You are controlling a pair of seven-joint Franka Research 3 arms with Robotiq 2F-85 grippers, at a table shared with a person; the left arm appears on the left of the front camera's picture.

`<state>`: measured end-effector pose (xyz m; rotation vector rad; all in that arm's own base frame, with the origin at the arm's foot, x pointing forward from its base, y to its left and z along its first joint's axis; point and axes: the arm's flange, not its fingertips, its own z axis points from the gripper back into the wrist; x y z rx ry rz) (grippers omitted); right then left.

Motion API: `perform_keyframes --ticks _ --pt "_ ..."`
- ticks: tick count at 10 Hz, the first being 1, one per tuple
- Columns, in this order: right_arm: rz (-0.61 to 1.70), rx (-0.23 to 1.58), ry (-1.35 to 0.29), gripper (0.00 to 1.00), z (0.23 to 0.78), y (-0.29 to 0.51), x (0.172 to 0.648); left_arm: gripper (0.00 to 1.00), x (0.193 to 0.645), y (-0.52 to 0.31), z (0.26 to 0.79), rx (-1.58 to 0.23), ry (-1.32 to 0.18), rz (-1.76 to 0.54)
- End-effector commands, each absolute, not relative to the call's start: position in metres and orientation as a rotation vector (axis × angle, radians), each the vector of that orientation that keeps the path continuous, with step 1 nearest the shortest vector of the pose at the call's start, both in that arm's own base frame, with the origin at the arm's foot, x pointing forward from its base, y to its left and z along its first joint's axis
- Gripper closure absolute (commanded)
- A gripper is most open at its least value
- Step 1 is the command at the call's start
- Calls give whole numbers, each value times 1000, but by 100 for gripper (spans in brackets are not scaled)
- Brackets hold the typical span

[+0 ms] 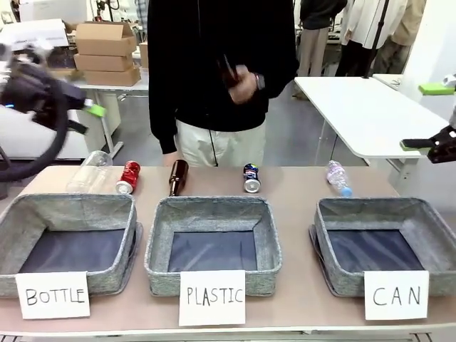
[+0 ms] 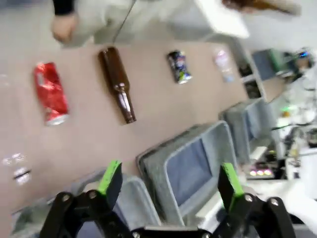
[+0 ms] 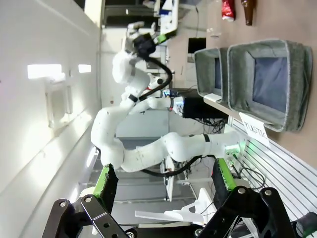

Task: Sort the can waste into the basket.
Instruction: Pick up the can waste from the table and place it in the right Fabric basket.

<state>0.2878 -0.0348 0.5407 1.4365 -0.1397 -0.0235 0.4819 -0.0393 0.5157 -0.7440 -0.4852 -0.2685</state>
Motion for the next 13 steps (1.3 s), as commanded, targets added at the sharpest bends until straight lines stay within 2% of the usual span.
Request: perform_keyframes --ticks 1,2,3,5,7,9,11,12,13 --pt "3 1448 -157 0 543 -35 290 0 444 -8 529 -788 -550 -279" --pt "3 1448 -157 0 543 -35 290 0 444 -8 529 -788 -550 -279" --pt "3 1448 -157 0 543 -35 290 0 495 -46 509 -744 -474 -267" --pt "3 1448 -157 0 543 -35 290 0 412 29 548 -785 -613 -254" --pt "3 1448 -157 0 543 -35 290 0 301 98 578 -671 -817 -129" --pt "3 1448 -157 0 543 -35 290 0 228 106 581 -624 -878 -239" --pt "3 1448 -157 0 543 -35 290 0 206 90 572 -539 -889 -351" --pt "3 1448 -157 0 543 -35 290 0 230 120 594 -619 -888 -229" --pt "3 1448 -157 0 543 -35 290 0 230 120 594 -619 -888 -229"
